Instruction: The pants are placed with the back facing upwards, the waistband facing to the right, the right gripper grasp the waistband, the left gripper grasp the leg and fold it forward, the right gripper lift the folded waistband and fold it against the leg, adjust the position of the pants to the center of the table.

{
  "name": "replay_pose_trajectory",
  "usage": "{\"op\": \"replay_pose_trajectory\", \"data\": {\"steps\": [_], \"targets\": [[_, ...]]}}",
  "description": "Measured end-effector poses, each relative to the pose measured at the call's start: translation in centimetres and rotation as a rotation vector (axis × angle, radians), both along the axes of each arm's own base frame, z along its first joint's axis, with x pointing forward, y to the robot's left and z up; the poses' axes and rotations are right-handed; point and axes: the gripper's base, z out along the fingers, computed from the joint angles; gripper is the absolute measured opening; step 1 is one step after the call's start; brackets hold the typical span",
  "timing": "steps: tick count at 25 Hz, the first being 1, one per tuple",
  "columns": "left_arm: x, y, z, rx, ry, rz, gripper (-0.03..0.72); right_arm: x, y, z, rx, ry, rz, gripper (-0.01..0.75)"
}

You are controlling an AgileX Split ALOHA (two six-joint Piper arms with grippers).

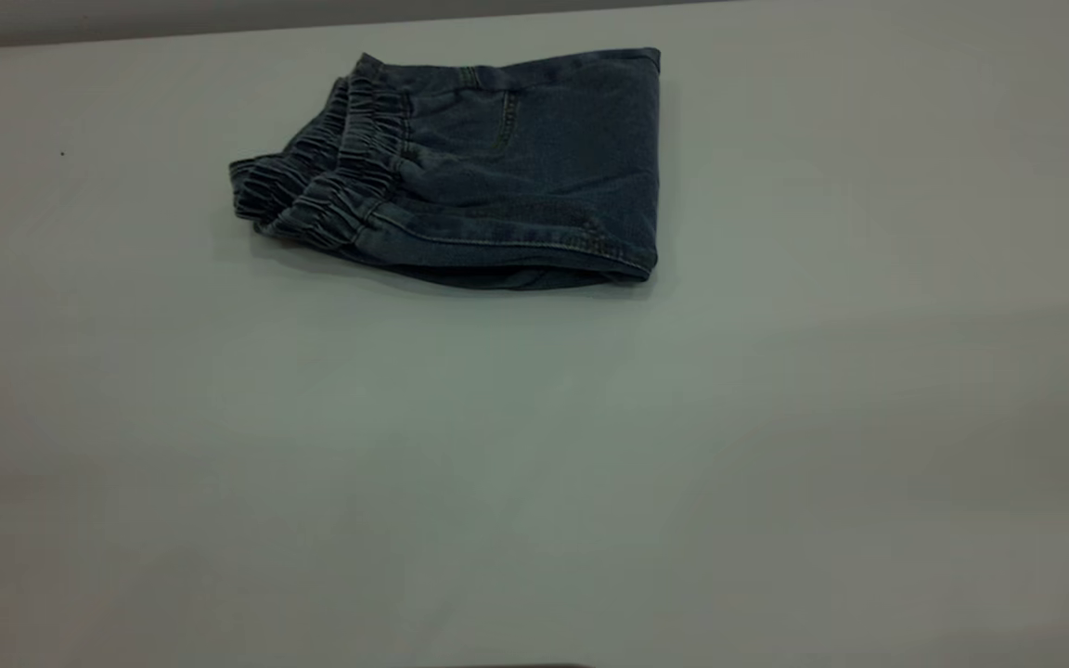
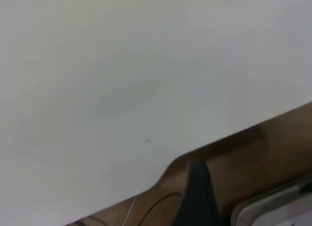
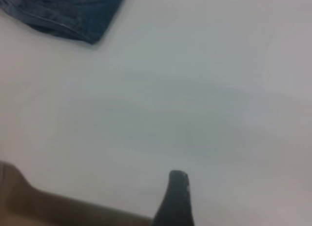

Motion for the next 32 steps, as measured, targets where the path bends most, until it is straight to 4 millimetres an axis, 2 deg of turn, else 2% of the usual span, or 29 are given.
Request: {"op": "replay_pose_trajectory", "data": {"steps": [5, 11, 32], "targets": [[-0.8, 0.4, -0.9, -0.009, -0.018, 0.0, 0.525, 0.3, -0.2, -0.8, -0.016, 0.006, -0.012, 0.576], [-0.6, 0.3, -2.5, 0.013, 0.027, 0.0, 0.525, 0.5, -0.2, -1.2, -0.017, 0.01, -0.019, 0.576], [-0.8, -1.1, -3.3, -0.051, 0.046, -0.149, 0.525, 0.5, -0.2, -1.2, -0.015, 0.008, -0.022, 0.576]]}}
